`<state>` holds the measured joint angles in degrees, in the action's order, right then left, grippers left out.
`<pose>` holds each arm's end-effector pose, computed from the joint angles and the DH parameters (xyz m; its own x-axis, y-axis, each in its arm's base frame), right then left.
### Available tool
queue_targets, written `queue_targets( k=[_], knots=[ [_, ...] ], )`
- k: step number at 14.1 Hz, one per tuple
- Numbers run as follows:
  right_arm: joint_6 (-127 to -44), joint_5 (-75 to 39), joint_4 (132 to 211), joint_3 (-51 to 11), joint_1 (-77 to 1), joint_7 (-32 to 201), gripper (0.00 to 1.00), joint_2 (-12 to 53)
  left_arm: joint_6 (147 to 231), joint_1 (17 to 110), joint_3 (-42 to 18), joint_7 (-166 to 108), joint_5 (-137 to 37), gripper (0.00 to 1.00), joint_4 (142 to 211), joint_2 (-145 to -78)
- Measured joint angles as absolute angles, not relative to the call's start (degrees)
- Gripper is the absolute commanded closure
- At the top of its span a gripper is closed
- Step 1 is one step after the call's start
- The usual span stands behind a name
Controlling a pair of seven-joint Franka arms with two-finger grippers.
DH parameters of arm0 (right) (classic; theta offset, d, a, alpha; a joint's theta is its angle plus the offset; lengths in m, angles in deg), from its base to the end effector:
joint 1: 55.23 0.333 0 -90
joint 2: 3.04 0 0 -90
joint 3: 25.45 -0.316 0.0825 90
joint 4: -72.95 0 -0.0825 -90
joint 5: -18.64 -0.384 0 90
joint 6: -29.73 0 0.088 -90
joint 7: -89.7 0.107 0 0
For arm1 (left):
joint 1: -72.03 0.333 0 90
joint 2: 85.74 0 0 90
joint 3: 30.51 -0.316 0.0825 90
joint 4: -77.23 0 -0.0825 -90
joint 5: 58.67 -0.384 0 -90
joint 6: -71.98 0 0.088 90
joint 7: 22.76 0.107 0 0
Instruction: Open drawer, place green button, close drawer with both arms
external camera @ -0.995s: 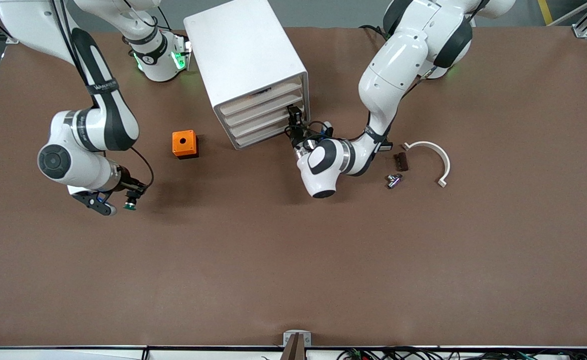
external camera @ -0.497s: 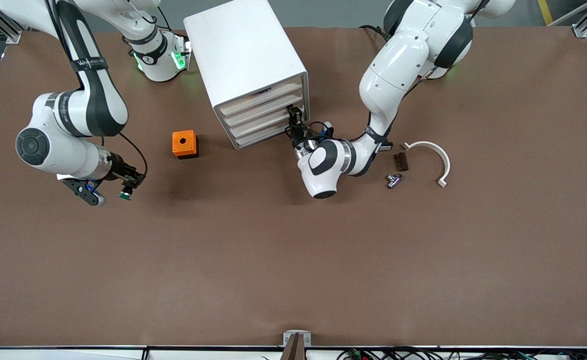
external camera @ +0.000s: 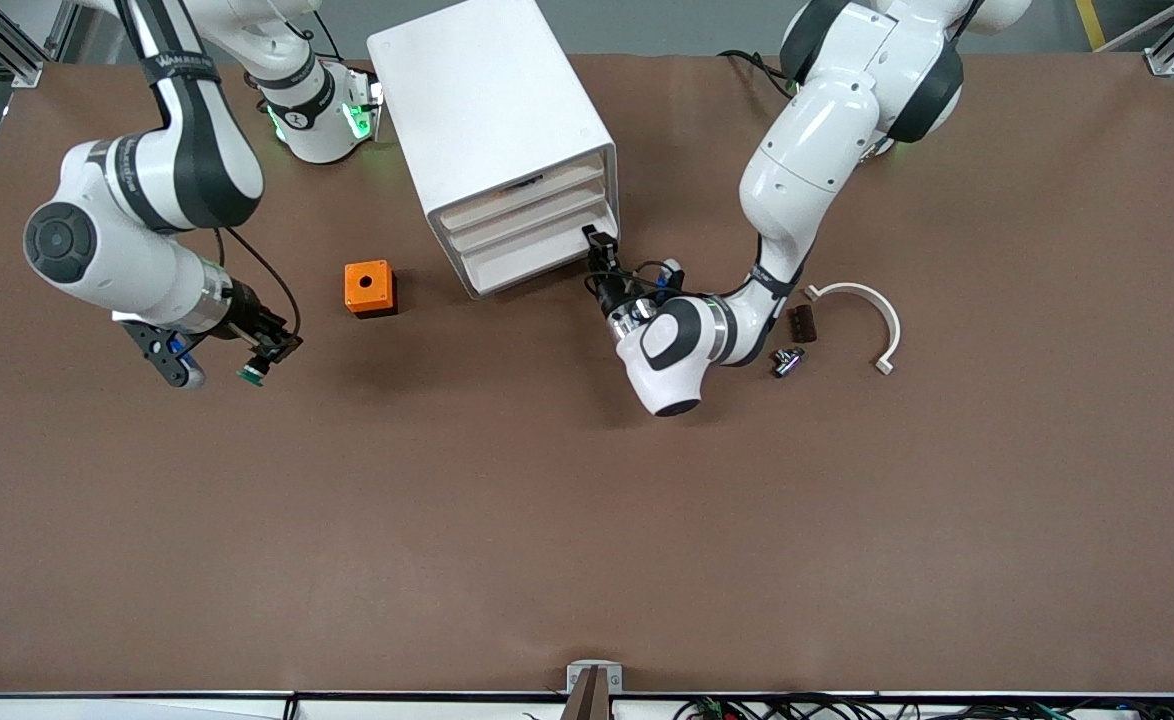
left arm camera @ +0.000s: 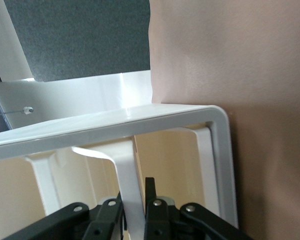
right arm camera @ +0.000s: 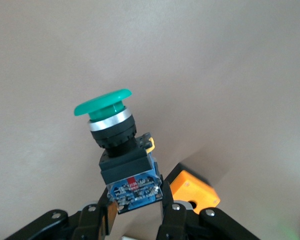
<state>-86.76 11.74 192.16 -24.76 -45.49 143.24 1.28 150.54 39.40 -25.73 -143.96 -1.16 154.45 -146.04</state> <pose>0.5383 0.0927 0.3819 0.6593 -0.7359 -0.1542 -0.7398 -0.6716 0.0417 0.4484 -0.4603 0.1071 -0.3740 0.9201 -0.1161 0.1828 -0.0496 -0.9819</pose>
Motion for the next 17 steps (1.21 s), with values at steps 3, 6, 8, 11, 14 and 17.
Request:
queue_targets(
  k=[3, 6, 8, 11, 14, 17],
  knots=[
    [-91.91, 11.69, 192.74, -24.87, -42.05, 151.96, 1.0, 1.94, 151.29, 42.43, -25.84, -143.96, -0.73, 0.86, 154.23, -146.04],
    [-97.83, 11.67, 193.08, -24.95, -37.71, 160.24, 1.0, 5.6, 151.69, 44.87, -25.86, -143.96, -0.49, 0.86, 154.08, -146.04],
    [-99.43, 11.64, 192.13, -25.0, -34.94, 165.53, 1.0, 8.11, 151.94, 45.52, -25.86, -143.96, -0.24, 0.86, 154.06, -146.04],
    [-99.89, 11.52, 187.09, -25.06, -30.34, 174.89, 1.0, 12.81, 152.22, 46.04, -25.86, -143.96, -0.11, 0.82, 154.04, -146.04],
    [-99.89, 11.26, 182.39, -25.13, -25.93, 181.74, 1.0, 16.86, 152.45, 46.35, -25.9, -143.96, -0.1, 0.8, 154.05, -146.04],
    [-99.8, 7.97, 181.3, -25.17, -21.79, 184.76, 1.0, 17.82, 152.78, 46.57, -25.91, -143.95, -0.1, 0.52, 154.07, -146.04]
  ],
)
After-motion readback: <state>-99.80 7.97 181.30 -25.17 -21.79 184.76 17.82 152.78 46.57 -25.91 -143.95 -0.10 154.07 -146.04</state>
